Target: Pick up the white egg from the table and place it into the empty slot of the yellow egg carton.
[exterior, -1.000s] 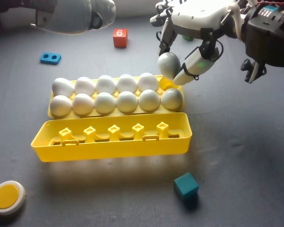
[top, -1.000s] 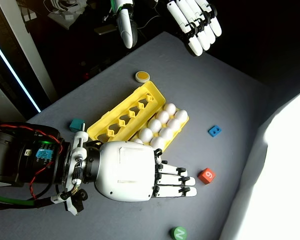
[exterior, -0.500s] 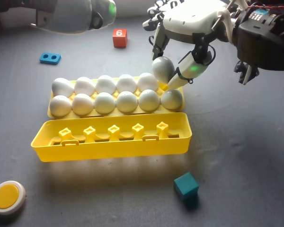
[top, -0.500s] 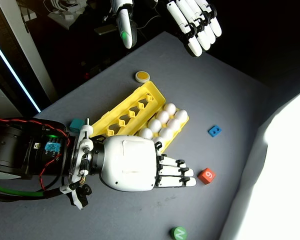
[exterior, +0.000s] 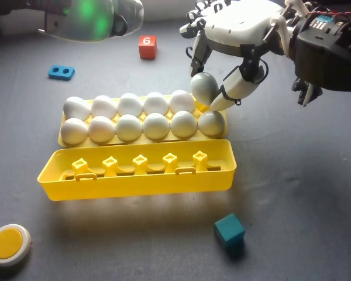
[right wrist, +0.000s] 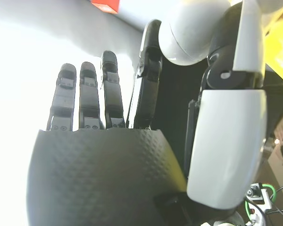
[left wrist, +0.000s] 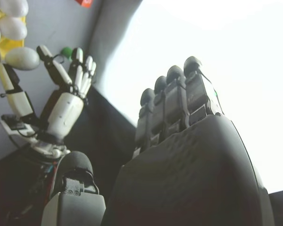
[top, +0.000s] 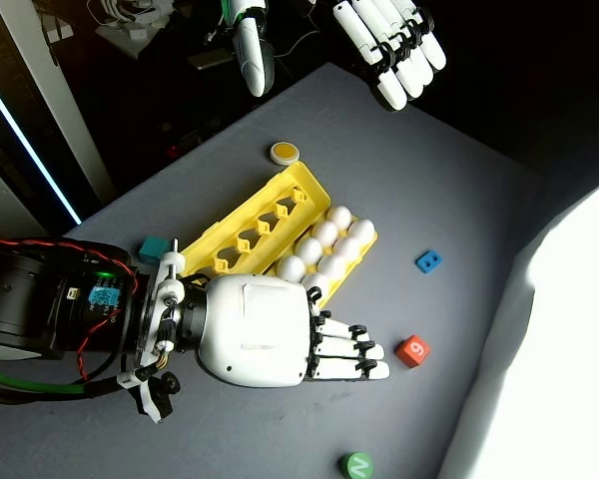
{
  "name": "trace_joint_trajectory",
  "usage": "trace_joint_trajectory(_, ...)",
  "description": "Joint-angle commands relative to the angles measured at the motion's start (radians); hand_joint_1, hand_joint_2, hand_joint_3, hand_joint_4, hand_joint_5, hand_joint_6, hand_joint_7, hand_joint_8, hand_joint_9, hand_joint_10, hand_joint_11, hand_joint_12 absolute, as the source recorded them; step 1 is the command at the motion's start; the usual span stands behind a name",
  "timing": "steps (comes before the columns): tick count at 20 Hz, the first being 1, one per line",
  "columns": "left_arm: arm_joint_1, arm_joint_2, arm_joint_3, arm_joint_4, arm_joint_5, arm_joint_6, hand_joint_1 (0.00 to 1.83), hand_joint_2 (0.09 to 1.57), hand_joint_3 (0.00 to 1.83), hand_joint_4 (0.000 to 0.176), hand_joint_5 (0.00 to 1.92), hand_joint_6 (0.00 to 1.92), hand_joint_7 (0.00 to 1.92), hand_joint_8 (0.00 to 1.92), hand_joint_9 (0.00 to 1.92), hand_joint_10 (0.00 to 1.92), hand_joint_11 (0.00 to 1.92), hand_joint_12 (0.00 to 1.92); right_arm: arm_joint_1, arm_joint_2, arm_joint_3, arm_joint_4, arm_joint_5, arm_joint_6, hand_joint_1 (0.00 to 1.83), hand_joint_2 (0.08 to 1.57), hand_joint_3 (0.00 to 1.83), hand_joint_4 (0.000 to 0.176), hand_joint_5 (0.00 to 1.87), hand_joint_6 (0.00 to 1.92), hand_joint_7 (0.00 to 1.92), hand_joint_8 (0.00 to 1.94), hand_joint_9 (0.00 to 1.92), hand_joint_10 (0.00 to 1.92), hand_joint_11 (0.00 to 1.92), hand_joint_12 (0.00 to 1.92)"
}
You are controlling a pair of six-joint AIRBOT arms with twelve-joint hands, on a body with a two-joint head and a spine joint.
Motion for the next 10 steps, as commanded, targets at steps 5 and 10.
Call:
trace_joint_trajectory(5,-0.015,0.002,-0.003,0.095,0.020,0.003,0.00,1.16,0.00,0.000,0.13,0.01,0.11,0.01,0.09,0.01,0.02,0.07,0.007,0.004,0.004,-0.007,0.115,-0.003,0.83,0.87,0.01,0.086,0.93,0.00,0.18,0.01,0.01,0.00,0.00,0.00)
trace_joint_trajectory(10,-0.015,0.002,-0.003,0.095,0.020,0.003,0.00,1.16,0.00,0.000,0.12,0.00,0.10,0.01,0.07,0.01,0.01,0.08,0.007,0.004,0.004,-0.014,0.116,-0.003,0.77,0.86,0.00,0.098,0.84,0.00,0.17,0.00,0.03,0.01,0.00,0.00)
